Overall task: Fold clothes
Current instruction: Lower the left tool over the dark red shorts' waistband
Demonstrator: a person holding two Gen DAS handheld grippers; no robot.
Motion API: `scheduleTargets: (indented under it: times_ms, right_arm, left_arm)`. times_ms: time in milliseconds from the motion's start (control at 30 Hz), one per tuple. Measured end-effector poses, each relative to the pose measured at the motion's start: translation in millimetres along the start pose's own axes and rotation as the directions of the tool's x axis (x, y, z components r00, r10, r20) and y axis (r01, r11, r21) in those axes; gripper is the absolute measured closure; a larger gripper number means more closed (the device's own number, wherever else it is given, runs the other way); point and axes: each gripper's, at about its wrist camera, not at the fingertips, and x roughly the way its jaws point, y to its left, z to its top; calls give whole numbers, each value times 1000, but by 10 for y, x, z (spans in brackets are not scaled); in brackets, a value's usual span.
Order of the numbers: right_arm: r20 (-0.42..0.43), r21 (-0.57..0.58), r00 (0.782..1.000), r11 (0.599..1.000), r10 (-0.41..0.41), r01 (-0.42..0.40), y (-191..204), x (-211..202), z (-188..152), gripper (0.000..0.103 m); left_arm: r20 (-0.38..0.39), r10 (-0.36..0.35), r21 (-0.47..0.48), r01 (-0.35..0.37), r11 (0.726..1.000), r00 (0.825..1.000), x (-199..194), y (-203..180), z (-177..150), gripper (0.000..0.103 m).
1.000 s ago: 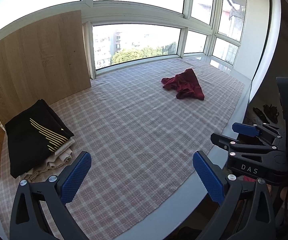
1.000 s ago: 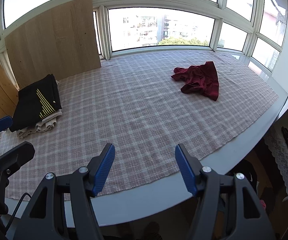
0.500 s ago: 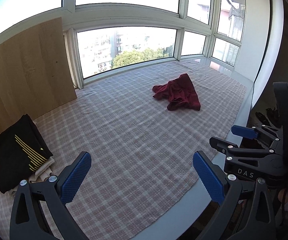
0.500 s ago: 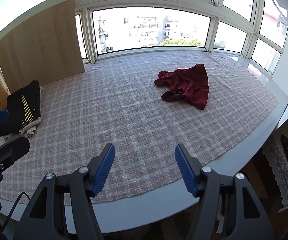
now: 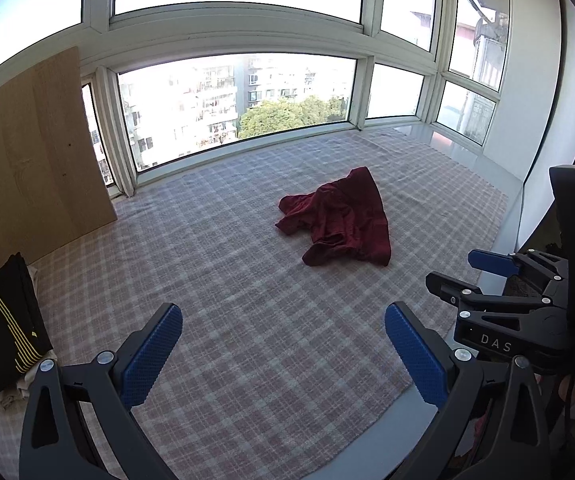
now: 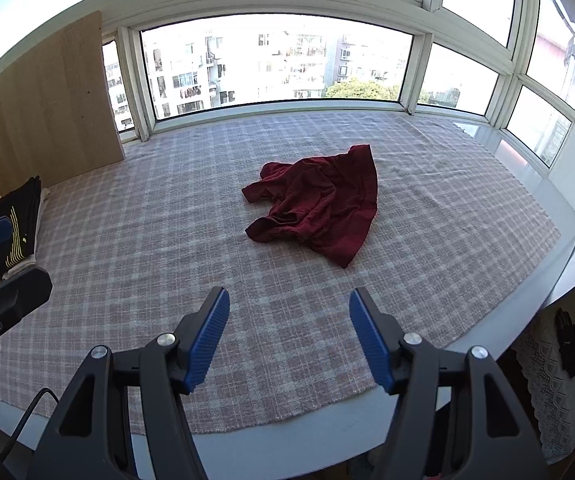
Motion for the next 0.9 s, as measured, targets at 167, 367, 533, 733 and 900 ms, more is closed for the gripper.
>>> scheduleTargets:
  times_ms: [167, 367, 533, 733, 900]
  right_arm:
    - [1, -1, 1000, 1000, 7, -7, -303, 179, 135, 41]
    - [2, -8, 1000, 1000, 3, -3, -645, 445, 351, 41]
    - [-15, 4, 1000, 1000, -15, 15, -966, 707, 516, 41]
    - [-62, -4, 996, 998, -65, 65, -1182, 1089, 646, 41]
    - [-90, -9, 993, 997, -82, 81, -1270, 1342, 696, 41]
  left_arm:
    - [0, 6, 12, -6, 1000, 1000, 224, -259, 201, 1]
    - [3, 3, 32, -3, 999, 1000, 480, -493, 422, 1]
    - [-10, -4, 46, 4, 999, 1000, 769, -594, 615, 1]
    - [-44, -10, 68, 13, 998, 999, 1147, -683, 760, 1]
    - [-94, -17, 88, 26, 996, 995, 1490, -793, 806, 1]
